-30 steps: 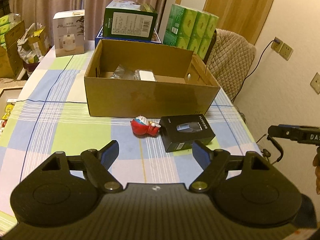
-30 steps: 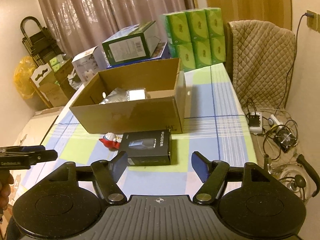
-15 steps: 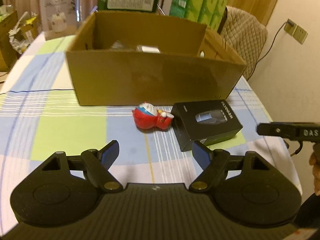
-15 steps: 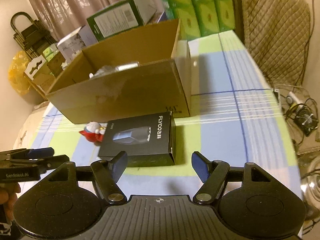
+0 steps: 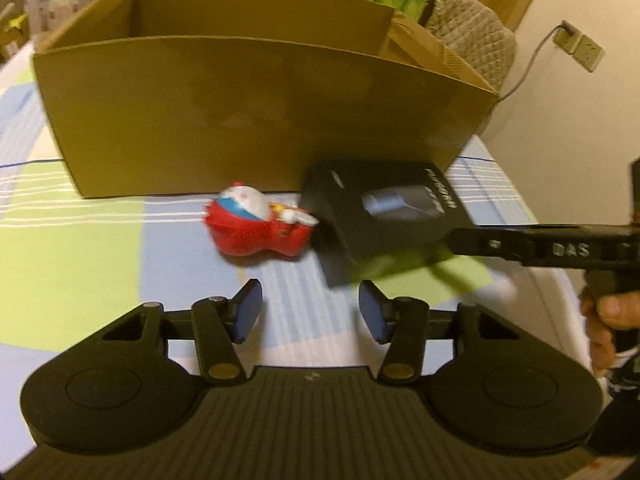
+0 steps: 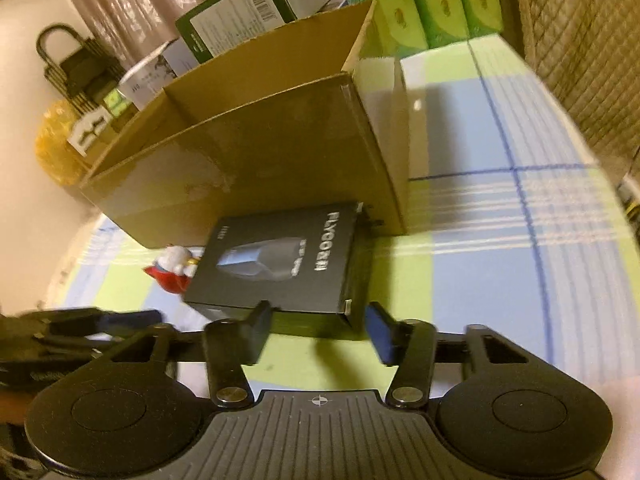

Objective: Organize objects
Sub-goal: 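Grasp the black FLYCO box with the right tool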

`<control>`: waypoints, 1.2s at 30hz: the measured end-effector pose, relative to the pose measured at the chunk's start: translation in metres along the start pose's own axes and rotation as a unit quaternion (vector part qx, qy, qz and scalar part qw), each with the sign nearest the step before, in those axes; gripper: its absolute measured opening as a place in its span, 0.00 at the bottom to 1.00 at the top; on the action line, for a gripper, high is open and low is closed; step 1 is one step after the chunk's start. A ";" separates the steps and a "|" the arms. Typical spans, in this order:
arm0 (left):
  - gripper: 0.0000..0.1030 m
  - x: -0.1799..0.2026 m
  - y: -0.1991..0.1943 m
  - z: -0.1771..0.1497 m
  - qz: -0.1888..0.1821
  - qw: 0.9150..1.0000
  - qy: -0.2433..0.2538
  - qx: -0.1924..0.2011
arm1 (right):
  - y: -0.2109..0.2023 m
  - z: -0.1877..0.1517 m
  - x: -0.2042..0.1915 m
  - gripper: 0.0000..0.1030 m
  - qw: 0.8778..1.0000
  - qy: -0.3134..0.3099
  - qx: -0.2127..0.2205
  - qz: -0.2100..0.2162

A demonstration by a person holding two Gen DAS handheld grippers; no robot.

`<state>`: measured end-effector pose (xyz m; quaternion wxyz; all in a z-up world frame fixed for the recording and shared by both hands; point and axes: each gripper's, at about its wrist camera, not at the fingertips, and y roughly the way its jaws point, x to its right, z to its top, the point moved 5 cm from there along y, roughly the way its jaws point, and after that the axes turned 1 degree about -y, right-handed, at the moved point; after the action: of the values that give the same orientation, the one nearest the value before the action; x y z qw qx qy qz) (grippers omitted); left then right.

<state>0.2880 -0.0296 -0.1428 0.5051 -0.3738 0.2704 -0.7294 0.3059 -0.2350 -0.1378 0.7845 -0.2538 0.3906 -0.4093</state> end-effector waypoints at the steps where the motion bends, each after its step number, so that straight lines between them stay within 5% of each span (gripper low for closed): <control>1: 0.47 0.002 0.000 0.000 -0.009 1.000 0.001 0.001 | -0.001 -0.001 -0.002 0.39 1.000 -0.004 -0.002 0.000; 8: 0.47 -0.004 0.000 -0.001 0.004 1.000 0.001 0.001 | -0.008 -0.016 -0.023 0.35 0.998 -0.040 -0.032 0.034; 12: 0.47 -0.012 -0.007 0.000 0.015 1.000 -0.008 0.008 | -0.016 -0.017 -0.027 0.36 0.996 -0.082 -0.021 0.000; 17: 0.47 -0.020 -0.015 0.000 0.024 1.000 -0.013 0.014 | -0.024 -0.004 -0.026 0.51 0.993 -0.113 0.005 -0.031; 21: 0.48 -0.024 -0.019 0.000 0.030 0.999 -0.015 0.017 | -0.010 0.013 -0.038 0.52 0.985 -0.169 0.007 -0.022; 29: 0.52 -0.029 -0.026 0.004 0.039 0.999 -0.019 0.021 | 0.036 0.034 -0.044 0.55 0.979 -0.203 -0.022 0.006; 36: 0.53 -0.037 -0.032 0.007 0.042 0.998 -0.035 0.024 | 0.020 0.003 -0.053 0.57 0.977 -0.197 -0.074 0.038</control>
<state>0.2846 0.0156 -0.1242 0.5530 -0.3757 0.2502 -0.7003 0.2978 -0.1791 -0.1291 0.8399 -0.3722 0.2670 -0.2909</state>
